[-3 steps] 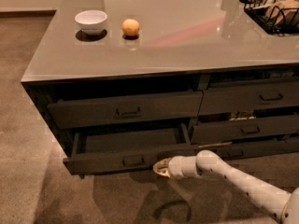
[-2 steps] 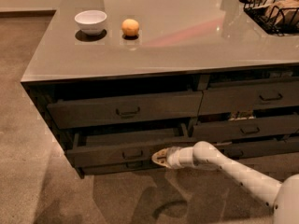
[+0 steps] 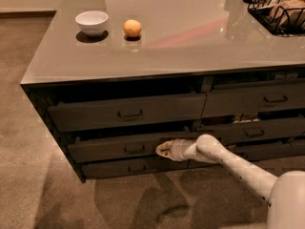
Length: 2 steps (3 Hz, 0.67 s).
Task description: Close middle drawer
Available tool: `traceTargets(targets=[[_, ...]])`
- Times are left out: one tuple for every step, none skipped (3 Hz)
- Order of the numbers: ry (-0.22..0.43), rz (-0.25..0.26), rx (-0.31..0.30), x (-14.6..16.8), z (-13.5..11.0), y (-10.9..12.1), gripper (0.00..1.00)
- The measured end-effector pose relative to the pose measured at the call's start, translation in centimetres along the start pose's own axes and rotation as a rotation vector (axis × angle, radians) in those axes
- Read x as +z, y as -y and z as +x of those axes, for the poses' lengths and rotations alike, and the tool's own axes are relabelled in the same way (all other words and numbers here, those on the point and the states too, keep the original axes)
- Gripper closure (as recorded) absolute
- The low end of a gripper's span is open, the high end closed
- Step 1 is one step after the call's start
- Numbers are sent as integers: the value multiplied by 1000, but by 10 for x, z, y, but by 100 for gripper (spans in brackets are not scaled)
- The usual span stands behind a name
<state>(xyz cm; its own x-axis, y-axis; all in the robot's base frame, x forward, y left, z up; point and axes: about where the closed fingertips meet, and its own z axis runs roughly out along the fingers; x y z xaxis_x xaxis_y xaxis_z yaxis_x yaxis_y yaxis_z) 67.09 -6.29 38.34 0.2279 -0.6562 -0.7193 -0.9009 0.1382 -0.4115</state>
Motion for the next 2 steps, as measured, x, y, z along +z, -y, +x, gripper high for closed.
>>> traceTargets(targets=[[2,-3,0,2,-1,-1,86],[8,-10,-8,9,0,-1,62]])
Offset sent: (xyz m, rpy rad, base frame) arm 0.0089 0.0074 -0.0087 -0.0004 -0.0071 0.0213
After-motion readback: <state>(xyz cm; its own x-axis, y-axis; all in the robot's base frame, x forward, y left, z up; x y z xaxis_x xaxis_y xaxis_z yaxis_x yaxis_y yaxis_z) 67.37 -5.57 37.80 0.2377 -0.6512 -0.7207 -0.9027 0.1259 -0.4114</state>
